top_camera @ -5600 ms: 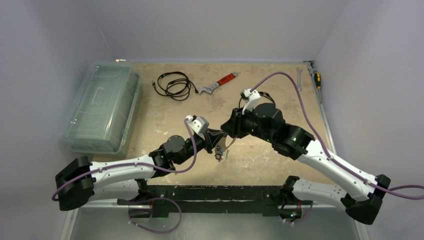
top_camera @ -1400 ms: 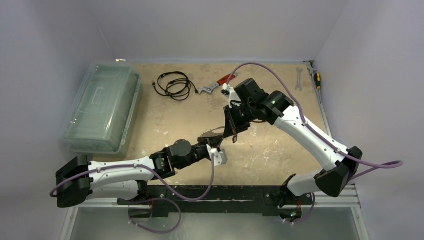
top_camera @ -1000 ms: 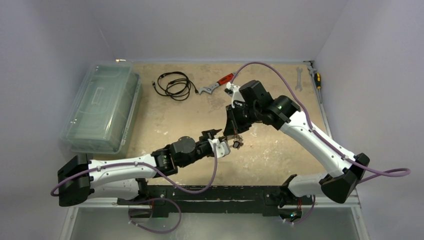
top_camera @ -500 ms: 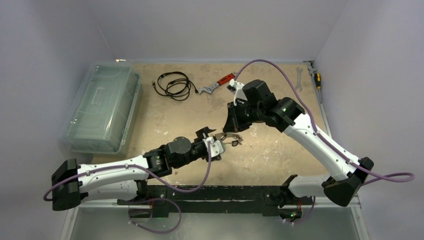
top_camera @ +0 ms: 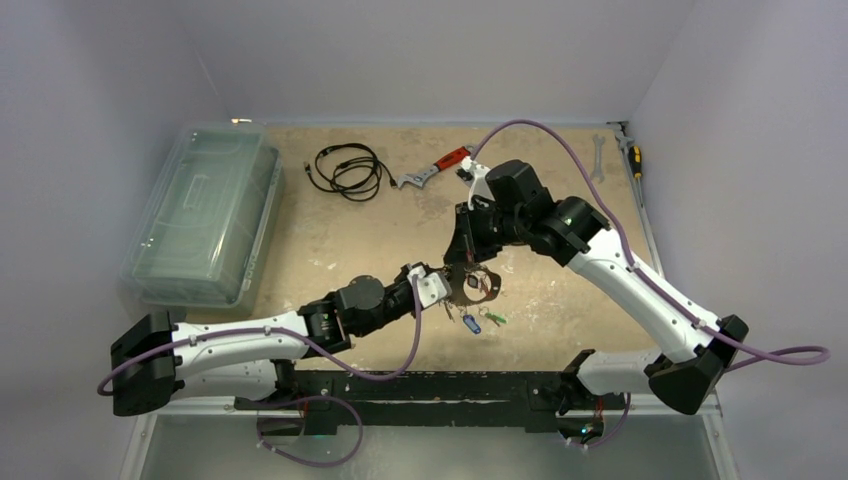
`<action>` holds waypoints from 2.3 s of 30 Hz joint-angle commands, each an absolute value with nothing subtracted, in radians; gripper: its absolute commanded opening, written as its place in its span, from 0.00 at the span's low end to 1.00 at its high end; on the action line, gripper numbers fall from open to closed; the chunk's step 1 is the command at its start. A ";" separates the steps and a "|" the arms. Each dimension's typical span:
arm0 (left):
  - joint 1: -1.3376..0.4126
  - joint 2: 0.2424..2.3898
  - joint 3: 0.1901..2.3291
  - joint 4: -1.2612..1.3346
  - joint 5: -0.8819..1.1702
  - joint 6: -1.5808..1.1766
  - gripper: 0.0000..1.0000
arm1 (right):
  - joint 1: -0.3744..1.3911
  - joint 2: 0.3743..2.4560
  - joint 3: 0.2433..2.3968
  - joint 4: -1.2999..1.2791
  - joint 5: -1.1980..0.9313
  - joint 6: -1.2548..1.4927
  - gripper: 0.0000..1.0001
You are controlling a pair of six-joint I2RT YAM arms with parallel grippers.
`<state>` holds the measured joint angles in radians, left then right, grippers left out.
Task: Put the keys on the keyring
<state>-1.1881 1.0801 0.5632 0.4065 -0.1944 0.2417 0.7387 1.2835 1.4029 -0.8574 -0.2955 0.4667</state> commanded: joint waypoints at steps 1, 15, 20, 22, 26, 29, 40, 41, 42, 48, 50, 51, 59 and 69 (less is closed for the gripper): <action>-1.195 1.065 0.540 0.522 -0.198 0.183 0.22 | 0.740 1.234 1.403 -0.767 -0.296 0.503 0.00; -1.195 1.038 0.554 0.453 -0.218 0.205 0.25 | 0.739 1.227 1.396 -0.775 -0.248 0.508 0.00; -1.195 1.020 0.542 0.442 -0.233 0.207 0.44 | 0.740 1.223 1.402 -0.771 -0.251 0.514 0.00; -1.195 1.023 0.540 0.443 -0.232 0.206 0.33 | 0.739 1.222 1.404 -0.771 -0.253 0.514 0.00; -1.195 1.042 0.549 0.445 -0.227 0.202 0.18 | 0.740 1.224 1.404 -0.771 -0.253 0.515 0.00; -1.195 1.045 0.561 0.436 -0.228 0.199 0.31 | 0.740 1.223 1.402 -0.772 -0.241 0.518 0.00; -1.195 0.899 0.658 0.163 -0.177 0.213 0.62 | 0.741 1.203 1.397 -0.753 -0.135 0.563 0.00; -1.195 0.898 0.669 0.138 -0.141 0.213 0.58 | 0.740 1.201 1.395 -0.747 -0.128 0.568 0.00; -1.195 0.900 0.676 0.123 -0.112 0.210 0.55 | 0.740 1.200 1.393 -0.743 -0.123 0.570 0.00; -1.195 0.926 0.622 0.222 -0.055 0.170 0.51 | 0.741 1.199 1.399 -0.727 -0.103 0.584 0.00; -1.195 0.944 0.608 0.256 -0.072 0.169 0.51 | 0.739 1.195 1.402 -0.728 -0.093 0.587 0.00; -1.195 0.954 0.602 0.270 -0.088 0.170 0.51 | 0.739 1.193 1.403 -0.729 -0.092 0.589 0.00; -1.195 1.026 0.581 0.383 -0.179 0.177 0.54 | 0.739 1.175 1.393 -0.729 -0.098 0.604 0.00; -1.193 1.069 0.579 0.465 -0.240 0.217 0.51 | 0.740 1.166 1.377 -0.728 -0.097 0.612 0.00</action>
